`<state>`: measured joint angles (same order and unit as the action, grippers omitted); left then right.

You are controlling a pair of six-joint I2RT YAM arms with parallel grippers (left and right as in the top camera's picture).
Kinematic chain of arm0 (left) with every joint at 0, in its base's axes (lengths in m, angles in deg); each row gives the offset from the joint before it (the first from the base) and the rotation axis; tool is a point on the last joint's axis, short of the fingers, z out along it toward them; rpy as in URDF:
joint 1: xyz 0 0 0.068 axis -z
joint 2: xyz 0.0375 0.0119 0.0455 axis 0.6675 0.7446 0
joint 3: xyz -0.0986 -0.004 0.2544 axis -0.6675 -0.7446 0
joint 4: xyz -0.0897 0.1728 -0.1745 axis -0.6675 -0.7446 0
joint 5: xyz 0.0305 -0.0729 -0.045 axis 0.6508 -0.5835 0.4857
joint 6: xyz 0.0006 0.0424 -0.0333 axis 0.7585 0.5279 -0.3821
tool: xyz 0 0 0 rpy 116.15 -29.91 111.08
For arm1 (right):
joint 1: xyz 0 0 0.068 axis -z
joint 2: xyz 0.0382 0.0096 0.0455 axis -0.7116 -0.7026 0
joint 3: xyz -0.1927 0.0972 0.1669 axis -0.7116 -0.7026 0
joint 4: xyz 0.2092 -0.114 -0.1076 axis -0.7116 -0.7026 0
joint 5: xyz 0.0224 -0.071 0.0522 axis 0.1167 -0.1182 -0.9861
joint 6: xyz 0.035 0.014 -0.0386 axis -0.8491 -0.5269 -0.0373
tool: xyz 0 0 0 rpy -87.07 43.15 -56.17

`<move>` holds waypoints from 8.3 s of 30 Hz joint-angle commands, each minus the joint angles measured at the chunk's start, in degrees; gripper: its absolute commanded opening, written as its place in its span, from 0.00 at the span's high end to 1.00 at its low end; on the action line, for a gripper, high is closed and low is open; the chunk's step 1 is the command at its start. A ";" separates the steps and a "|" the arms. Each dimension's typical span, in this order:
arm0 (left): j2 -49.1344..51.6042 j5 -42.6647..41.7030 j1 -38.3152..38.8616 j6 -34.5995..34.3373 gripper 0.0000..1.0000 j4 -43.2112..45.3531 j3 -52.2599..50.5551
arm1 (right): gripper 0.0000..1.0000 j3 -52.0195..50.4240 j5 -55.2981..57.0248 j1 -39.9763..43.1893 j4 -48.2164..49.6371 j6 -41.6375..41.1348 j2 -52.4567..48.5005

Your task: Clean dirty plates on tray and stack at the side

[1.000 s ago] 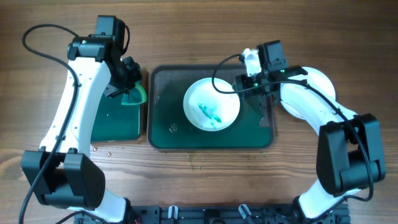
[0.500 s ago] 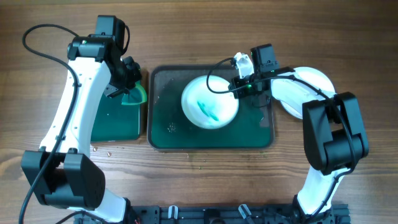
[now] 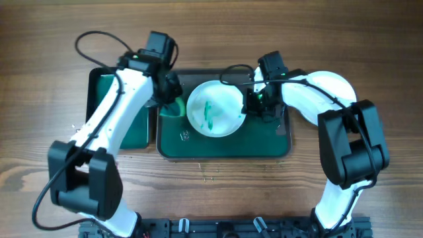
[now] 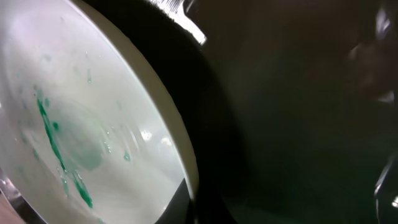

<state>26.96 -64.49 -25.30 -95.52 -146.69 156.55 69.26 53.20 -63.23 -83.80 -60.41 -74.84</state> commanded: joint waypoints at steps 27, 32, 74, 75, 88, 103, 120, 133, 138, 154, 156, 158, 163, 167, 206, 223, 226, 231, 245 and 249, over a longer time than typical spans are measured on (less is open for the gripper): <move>16.35 -29.09 12.63 11.04 0.96 10.60 -0.11 | 0.96 -2.82 2.01 -3.56 0.13 -1.03 -1.79; 16.35 -17.59 9.66 4.31 0.96 11.58 -0.11 | 0.96 -2.82 1.99 -3.56 0.11 -1.03 -1.79; 16.33 11.06 10.12 -2.34 0.96 0.48 0.11 | 0.96 -2.82 2.19 -3.56 0.09 -1.07 -1.79; 16.33 8.68 10.19 -2.29 0.96 -0.39 0.11 | 0.96 -2.82 2.19 -3.56 0.09 -1.05 -1.79; 16.33 -17.92 9.77 13.16 0.96 11.30 0.11 | 0.96 -2.82 2.19 -3.56 0.04 -1.07 -1.79; 15.06 -2.56 0.79 1.38 0.96 -12.63 20.92 | 0.96 -2.82 5.09 -3.56 0.15 0.31 0.66; 11.08 -2.56 0.63 2.43 0.96 -15.08 25.73 | 0.96 -2.82 58.99 -14.53 -11.32 0.22 32.00; 11.08 -2.56 0.63 2.43 0.96 -15.30 25.73 | 0.96 -2.82 103.95 -33.83 -11.74 8.85 35.30; 11.08 -2.56 0.63 2.43 0.96 -15.32 25.73 | 0.96 -2.82 110.66 -34.84 -7.28 14.78 35.30; 11.08 -2.51 0.63 2.43 0.96 -15.50 25.73 | 0.96 -4.76 50.82 -20.11 -7.04 -16.06 29.00; 11.08 -2.51 0.63 2.45 0.96 -15.50 25.73 | 0.96 -6.97 42.88 -15.91 -4.42 -19.15 25.29; 11.08 -2.51 0.63 2.45 0.96 -15.50 25.73 | 0.96 -8.44 39.30 -13.60 -2.54 -21.16 22.08; 11.08 -2.51 0.63 2.43 0.96 -15.50 25.73 | 0.94 -9.86 30.93 -10.14 2.34 -21.42 14.64; 11.08 -2.51 0.63 2.43 0.96 -15.47 25.73 | 0.59 -9.84 23.47 -8.52 5.22 -9.22 14.14; 13.84 -2.58 6.16 -2.82 0.96 -9.97 22.80 | 0.96 -4.33 7.85 1.31 1.62 -13.60 -1.05; 24.00 -10.71 11.52 -1.29 0.96 6.56 10.34 | 0.96 -6.29 7.41 1.33 4.33 -13.05 -1.05; 24.15 -22.05 13.86 9.31 0.96 9.49 9.46 | 0.96 -6.29 7.41 1.33 4.31 -13.03 -1.05; 24.15 -22.49 14.93 14.27 0.96 9.99 9.46 | 0.96 -6.32 7.37 1.33 4.31 -12.83 -1.05; 24.15 14.60 8.57 -13.44 0.96 0.98 9.49 | 0.96 -6.29 6.56 1.33 4.61 -11.96 -1.05; 24.15 -0.79 9.60 -1.90 0.96 5.20 9.49 | 0.96 -6.29 6.54 1.33 4.63 -11.78 -1.05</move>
<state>48.97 -61.77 -14.89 -105.20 -144.41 167.63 65.94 55.80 -61.77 -77.74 -72.80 -72.85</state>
